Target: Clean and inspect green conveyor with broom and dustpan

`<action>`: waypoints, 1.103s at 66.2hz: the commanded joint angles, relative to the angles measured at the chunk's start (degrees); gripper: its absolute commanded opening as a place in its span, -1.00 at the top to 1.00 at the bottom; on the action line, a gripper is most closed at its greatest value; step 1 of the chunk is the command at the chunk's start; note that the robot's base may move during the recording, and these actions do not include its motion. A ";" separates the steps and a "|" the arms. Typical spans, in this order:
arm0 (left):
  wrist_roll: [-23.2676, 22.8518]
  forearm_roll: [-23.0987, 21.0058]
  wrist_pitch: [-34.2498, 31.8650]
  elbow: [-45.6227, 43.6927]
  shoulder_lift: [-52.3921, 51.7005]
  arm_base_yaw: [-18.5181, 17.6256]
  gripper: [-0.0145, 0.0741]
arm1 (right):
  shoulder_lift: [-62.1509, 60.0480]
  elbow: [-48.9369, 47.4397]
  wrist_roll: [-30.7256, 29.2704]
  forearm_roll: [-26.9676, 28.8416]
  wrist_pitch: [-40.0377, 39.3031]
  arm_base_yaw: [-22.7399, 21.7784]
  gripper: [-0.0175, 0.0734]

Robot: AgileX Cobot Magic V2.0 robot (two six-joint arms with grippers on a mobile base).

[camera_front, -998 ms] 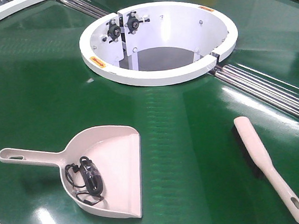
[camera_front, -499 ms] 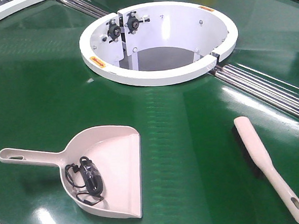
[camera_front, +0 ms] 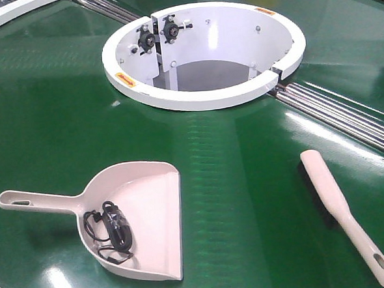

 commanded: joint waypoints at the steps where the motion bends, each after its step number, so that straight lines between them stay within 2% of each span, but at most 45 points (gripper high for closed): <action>1: -0.60 0.13 -3.87 -1.35 0.78 -0.47 0.69 | 1.23 -1.43 -0.09 0.22 -4.04 -0.16 0.64; 14: -0.51 0.13 -4.94 0.72 0.37 -0.47 0.69 | 1.23 -1.43 -0.09 0.22 -4.04 -0.16 0.64; 19: 0.55 -0.44 -5.47 3.09 -0.97 0.81 0.69 | 1.23 -1.43 -0.09 0.22 -3.96 -0.16 0.64; 27: 1.83 -6.55 -6.18 6.95 -5.06 6.34 0.69 | 1.23 -1.43 -0.09 0.22 -3.96 -0.16 0.64; 32: 4.93 -9.72 -8.42 10.11 -7.21 9.22 0.69 | 1.23 -1.43 -0.09 0.22 -3.96 -0.16 0.64; 40: 12.41 -15.99 -19.50 17.61 -10.90 9.92 0.69 | 1.23 -1.43 -0.09 0.22 -3.96 -0.16 0.64; 43: 13.51 -18.14 -18.41 17.06 -10.63 9.92 0.69 | 1.30 -1.43 -0.09 0.22 -3.88 -0.16 0.64; 64: 12.84 -17.94 -24.67 17.16 -10.67 9.72 0.69 | 1.23 -1.43 -0.09 0.24 -3.88 -0.16 0.64; 73: 13.00 -17.22 -25.08 17.16 -10.67 9.72 0.69 | 1.23 -1.43 -0.09 0.24 -3.88 -0.16 0.64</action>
